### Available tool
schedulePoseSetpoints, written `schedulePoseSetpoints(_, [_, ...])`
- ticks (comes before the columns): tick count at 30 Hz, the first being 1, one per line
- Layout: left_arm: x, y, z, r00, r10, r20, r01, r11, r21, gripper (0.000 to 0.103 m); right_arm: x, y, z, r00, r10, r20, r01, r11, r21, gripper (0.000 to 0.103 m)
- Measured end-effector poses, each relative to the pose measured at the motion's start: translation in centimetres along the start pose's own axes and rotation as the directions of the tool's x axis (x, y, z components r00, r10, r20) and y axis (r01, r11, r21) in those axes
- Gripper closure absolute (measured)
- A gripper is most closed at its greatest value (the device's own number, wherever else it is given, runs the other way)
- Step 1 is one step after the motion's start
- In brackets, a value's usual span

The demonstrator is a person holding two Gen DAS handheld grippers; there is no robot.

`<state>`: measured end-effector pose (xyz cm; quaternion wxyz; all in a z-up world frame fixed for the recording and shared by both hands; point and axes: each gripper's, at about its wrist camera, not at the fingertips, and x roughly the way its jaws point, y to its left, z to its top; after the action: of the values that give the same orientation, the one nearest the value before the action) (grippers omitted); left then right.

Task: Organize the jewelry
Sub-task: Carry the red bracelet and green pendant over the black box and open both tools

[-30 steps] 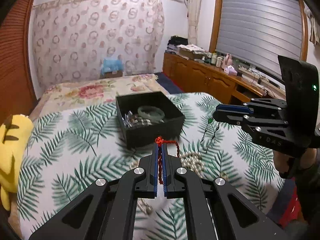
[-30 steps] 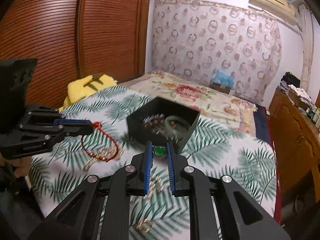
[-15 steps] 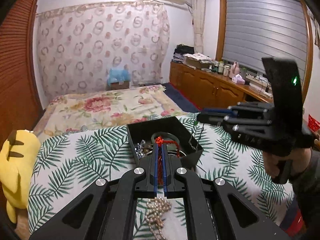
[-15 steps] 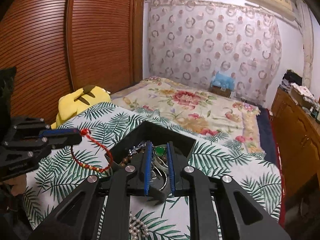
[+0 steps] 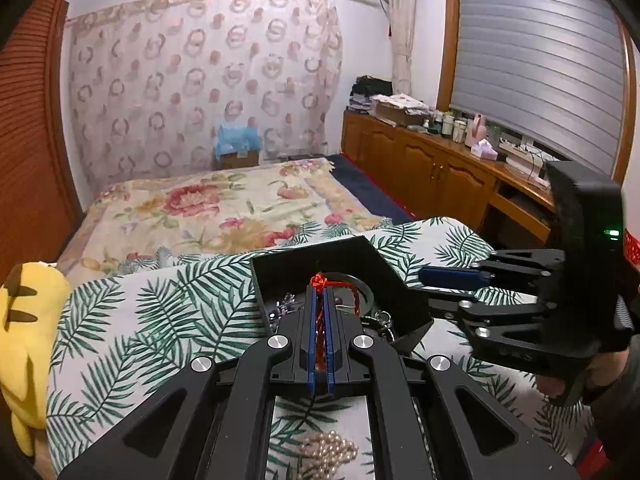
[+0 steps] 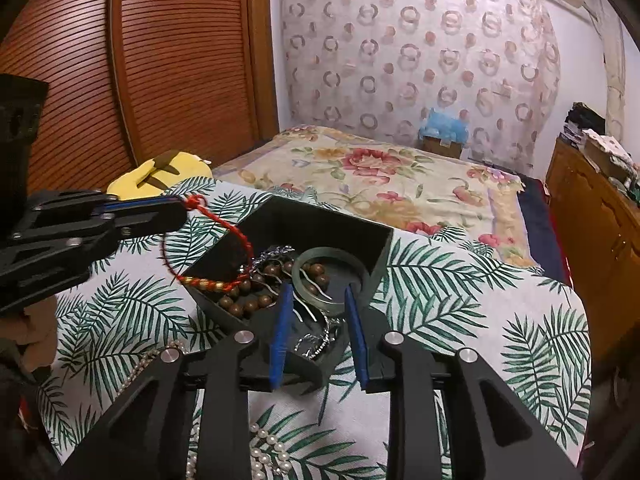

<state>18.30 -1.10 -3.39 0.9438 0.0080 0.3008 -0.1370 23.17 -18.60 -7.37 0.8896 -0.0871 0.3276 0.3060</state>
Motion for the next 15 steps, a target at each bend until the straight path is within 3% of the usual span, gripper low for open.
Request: schedulePoseSetpoints(15, [4.0, -1.3, 0.4, 0.997, -0.023, -0.073, 0.025, 0.999, 0.025, 0.098, -2.2, -0.9, -3.8, 0.999, -0.026, -0.022, 0.027, 0.999, 0.026, 0.074])
